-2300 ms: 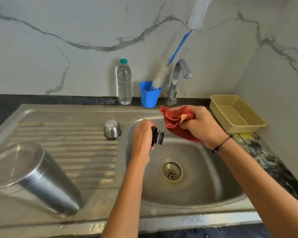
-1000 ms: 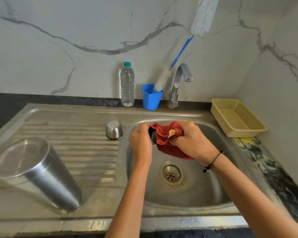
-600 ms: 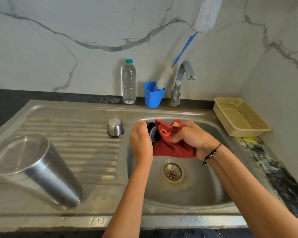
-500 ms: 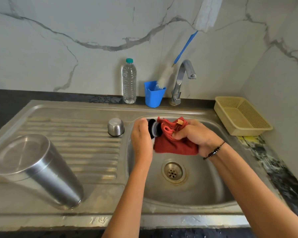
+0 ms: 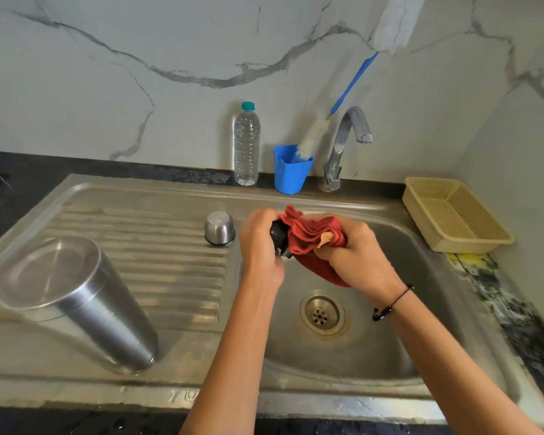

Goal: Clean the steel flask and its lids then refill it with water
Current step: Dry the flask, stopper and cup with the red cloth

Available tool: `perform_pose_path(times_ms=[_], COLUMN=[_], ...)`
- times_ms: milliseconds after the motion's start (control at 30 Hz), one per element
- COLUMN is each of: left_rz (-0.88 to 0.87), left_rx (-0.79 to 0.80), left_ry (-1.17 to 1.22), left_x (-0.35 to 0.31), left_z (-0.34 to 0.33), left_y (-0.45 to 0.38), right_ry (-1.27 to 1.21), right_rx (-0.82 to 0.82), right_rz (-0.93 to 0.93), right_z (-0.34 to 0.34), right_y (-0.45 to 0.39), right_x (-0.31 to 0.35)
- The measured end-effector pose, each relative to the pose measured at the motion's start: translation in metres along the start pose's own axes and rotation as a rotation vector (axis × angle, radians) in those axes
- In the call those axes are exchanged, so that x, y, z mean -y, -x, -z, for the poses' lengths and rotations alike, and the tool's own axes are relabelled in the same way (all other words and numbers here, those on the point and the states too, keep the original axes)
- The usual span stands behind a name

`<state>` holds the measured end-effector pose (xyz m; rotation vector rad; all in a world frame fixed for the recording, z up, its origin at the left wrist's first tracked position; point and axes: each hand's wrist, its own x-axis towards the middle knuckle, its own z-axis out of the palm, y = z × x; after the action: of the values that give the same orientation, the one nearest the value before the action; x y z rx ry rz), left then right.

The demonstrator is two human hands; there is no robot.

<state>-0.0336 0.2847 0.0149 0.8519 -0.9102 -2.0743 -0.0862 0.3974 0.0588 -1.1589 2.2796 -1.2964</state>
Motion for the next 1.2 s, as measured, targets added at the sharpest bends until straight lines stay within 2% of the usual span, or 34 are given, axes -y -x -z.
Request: perform_pose_path(times_ms=[133, 233, 300, 367, 433, 500, 633, 733, 833, 900, 967, 1133, 1200], left_rz=[0.094, 0.104, 0.041, -0.062, -0.126, -0.111, 0.023, 0.022, -0.036, -0.052, -0.058, -0.082, -0.078], left_rx=[-0.045, -0.036, -0.021, -0.006, 0.001, -0.005, 0.098, 0.163, 0.047, -0.024, -0.052, -0.075, -0.062], left_ry=[0.191, 0.238, 0.176, -0.075, -0.396, -0.491, -0.403, -0.235, -0.097, -0.048, 0.012, 0.048, 0.042], left_x=[0.001, 0.000, 0.002, 0.006, 0.010, 0.009, 0.000, -0.004, -0.006, -0.006, -0.006, -0.003, 0.001], left_z=[0.003, 0.002, 0.003, 0.002, 0.002, 0.001, -0.003, -0.005, -0.007, -0.008, -0.008, -0.008, -0.008], left_y=[0.002, 0.004, 0.002, -0.002, -0.006, -0.008, -0.011, -0.008, -0.006, -0.005, -0.003, -0.003, -0.004], right_ry=[-0.256, -0.411, -0.430, -0.384, -0.216, -0.039, 0.280, 0.393, 0.476, 0.312, 0.081, -0.270, -0.323], right_rx=[0.126, 0.194, 0.186, 0.112, -0.023, -0.116, -0.186, -0.231, -0.290, -0.269, -0.214, -0.047, -0.012], right_rz=[-0.216, -0.292, -0.311, -0.312, -0.246, -0.110, 0.237, 0.450, 0.515, 0.433, 0.274, -0.075, -0.144], right_z=[0.005, 0.007, 0.008, 0.009, 0.012, 0.013, 0.003, -0.004, -0.011, -0.016, -0.019, -0.010, -0.003], right_y=[-0.007, -0.007, -0.007, -0.009, -0.013, -0.013, -0.004, 0.002, 0.007, 0.010, 0.011, 0.008, 0.005], right_x=[0.001, -0.002, -0.004, -0.006, -0.008, -0.007, -0.004, -0.004, -0.006, -0.007, -0.006, -0.008, -0.010])
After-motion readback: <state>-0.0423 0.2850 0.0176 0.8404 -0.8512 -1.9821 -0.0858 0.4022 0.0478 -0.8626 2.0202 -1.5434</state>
